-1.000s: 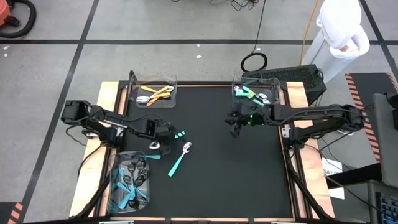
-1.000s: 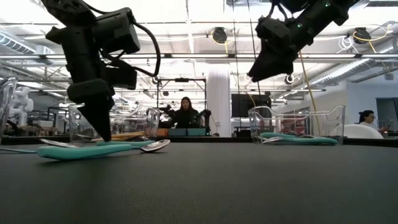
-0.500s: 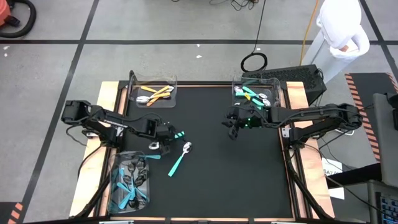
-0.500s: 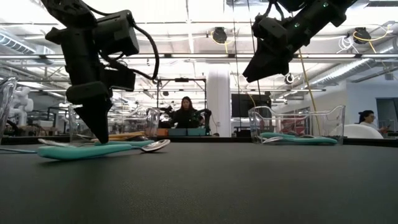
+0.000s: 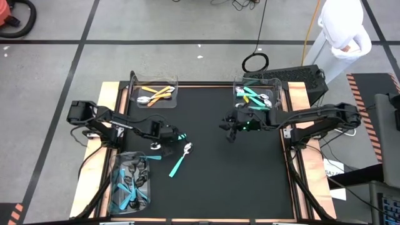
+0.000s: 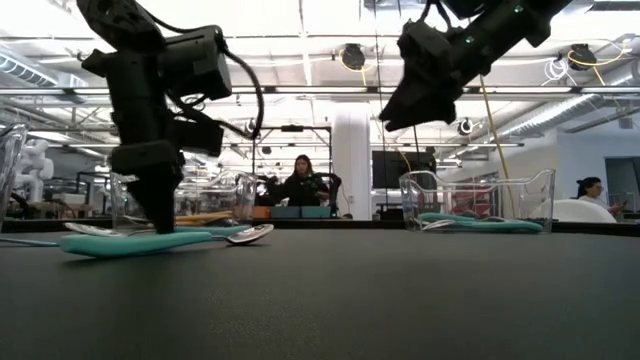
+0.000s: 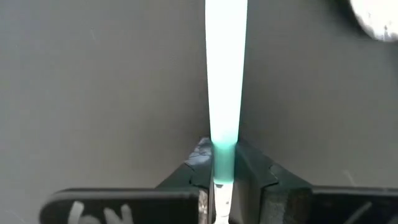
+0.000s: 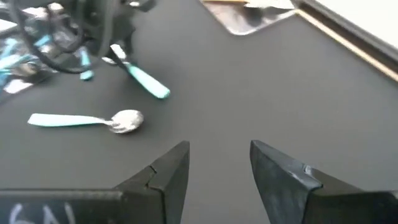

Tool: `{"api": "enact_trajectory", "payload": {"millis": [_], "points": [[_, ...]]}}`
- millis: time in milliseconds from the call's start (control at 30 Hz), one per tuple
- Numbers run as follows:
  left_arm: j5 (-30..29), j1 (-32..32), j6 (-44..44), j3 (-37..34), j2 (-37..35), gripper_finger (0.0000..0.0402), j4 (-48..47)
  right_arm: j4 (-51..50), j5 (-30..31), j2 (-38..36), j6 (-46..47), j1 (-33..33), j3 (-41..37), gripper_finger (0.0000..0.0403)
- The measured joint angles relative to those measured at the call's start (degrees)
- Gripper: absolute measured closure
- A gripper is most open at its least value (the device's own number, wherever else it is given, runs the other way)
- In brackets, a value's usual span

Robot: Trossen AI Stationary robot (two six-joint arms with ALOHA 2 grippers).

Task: Sort silverware by color (type)
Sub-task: Put the left green spoon into the top right bin

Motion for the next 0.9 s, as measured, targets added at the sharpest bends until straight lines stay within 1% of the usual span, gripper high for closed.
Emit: {"api": "enact_trajectory", "payload": {"millis": [100, 133, 267, 433, 533, 600, 667, 767, 900], "points": [[-5.9, -0.35, 2.35, 1.31, -1.47, 0.0368, 3.62, 4.98, 0.07, 3.29, 0.58, 1.84, 0.02, 0.0239], [-8.38, -0.49, 2.61, 1.43, -2.27, 0.0366, 6.23, 6.97, 0.49, 4.48, 0.6, 2.43, 0.0, 0.0239], [-15.6, -0.63, 3.97, 1.44, -2.88, 0.0362, 17.41, 17.79, 5.12, 9.73, 1.83, 4.51, 0.02, 0.0239], [-23.66, -1.41, 8.0, 1.48, -2.67, 0.036, 31.95, 30.99, 15.06, 16.24, 6.41, 6.12, 0.02, 0.0238], [-28.36, -2.36, 13.39, 1.48, -1.69, 0.0359, 39.95, 40.91, 16.46, 19.86, 5.99, 6.17, 0.02, 0.0238], [-29.85, -2.81, 15.88, 1.48, -1.14, 0.0359, 44.93, 46.24, 16.47, 21.39, 5.86, 5.87, 0.02, 0.0238], [-30.35, -3.03, 17.33, 1.5, -0.82, 0.0359, 48.1, 49.04, 16.44, 22.2, 5.45, 5.36, 0.02, 0.0238], [-30.37, -3.23, 17.74, 1.48, -0.8, 0.0358, 51.04, 50.73, 16.44, 22.46, 4.23, 4.48, 0.01, 0.0238], [-30.34, -3.34, 18.98, 1.5, -0.82, 0.0358, 52.24, 53.49, 16.34, 22.33, 1.99, 3.84, 0.02, 0.0238]]}}
